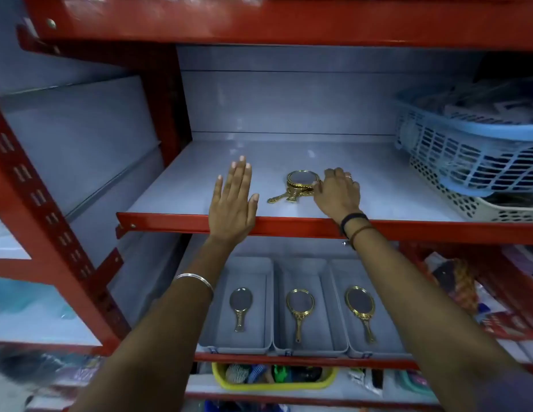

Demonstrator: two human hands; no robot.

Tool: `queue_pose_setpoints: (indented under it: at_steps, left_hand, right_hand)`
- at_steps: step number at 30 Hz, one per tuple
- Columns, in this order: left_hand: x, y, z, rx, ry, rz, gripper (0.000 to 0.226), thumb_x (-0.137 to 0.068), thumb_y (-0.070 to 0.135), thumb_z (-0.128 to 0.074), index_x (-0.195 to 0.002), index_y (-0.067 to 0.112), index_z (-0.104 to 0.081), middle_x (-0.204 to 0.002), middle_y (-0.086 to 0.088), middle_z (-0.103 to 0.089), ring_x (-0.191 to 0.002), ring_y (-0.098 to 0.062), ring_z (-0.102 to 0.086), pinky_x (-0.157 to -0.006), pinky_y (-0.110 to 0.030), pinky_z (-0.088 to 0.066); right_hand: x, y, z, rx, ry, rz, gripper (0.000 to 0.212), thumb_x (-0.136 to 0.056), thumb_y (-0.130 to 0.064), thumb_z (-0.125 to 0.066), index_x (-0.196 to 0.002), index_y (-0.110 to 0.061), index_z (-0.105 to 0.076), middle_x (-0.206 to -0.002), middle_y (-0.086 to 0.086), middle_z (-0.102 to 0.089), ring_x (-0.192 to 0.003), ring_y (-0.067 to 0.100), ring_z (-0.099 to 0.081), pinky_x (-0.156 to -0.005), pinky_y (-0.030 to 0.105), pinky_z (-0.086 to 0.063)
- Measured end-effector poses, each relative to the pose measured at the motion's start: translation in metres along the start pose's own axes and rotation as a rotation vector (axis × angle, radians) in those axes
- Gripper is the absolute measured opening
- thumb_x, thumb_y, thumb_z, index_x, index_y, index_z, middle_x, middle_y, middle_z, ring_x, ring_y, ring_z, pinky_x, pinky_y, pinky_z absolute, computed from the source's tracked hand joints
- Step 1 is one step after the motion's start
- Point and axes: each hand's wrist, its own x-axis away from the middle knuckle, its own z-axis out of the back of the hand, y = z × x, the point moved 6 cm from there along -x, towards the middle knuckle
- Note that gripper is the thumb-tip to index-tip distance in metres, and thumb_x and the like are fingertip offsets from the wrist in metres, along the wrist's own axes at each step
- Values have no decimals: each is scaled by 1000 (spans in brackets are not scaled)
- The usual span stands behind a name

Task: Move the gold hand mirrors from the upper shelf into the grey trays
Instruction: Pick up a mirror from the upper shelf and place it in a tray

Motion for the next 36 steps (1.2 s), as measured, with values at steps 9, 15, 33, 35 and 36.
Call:
queue_pose_setpoints:
  at_steps: [9, 15, 33, 35, 36]
  left_hand:
    - [-3, -7, -9, -103, 0, 28, 63, -91, 36, -27, -148, 8, -27, -156, -8, -28, -145, -20, -23, -119, -35, -4]
    - [-3, -5, -8, -107, -17, 41, 64, -90, 36, -27, -148, 8, -27, -156, -9, -28, -145, -21, -23, -119, -29, 7]
    - [2, -2, -3, -68, -67, 68, 64, -91, 33, -25, -150, 7, -22, -159, -8, -20, -148, -20, -18, -120, -38, -8]
    - [3, 0, -1, -59, -66, 63, 64, -91, 32, -25, -150, 7, -22, -159, -8, -20, -148, -21, -18, -120, -40, -11]
    - [4, 1, -1, -57, -66, 62, 64, -91, 32, -25, -150, 6, -22, -159, -8, -20, -148, -21, -18, -120, -41, -11]
  right_hand:
    - [-23, 15, -29, 38, -246, -252, 26, -90, -15, -48, -111, -6, -60, -119, 15, -63, -112, 33, -58, -98, 36, -40]
    - [-26, 26, -35, -218, -291, -369, 25, -91, -30, -53, -102, -7, -58, -100, 11, -61, -95, 31, -61, -72, 30, -43]
    - [92, 26, 3, -1426, -584, -505, 14, -92, -12, -54, -83, -15, -65, -69, -6, -67, -54, 3, -54, -37, 9, -40]
    - [120, 33, 1, -1445, -611, -486, 15, -91, -8, -55, -83, -14, -67, -66, -6, -68, -47, -1, -56, -38, 9, -42]
    - [134, 38, -3, -1458, -632, -486, 15, -91, -5, -55, -84, -12, -67, -63, -7, -69, -46, -2, -57, -39, 9, -44]
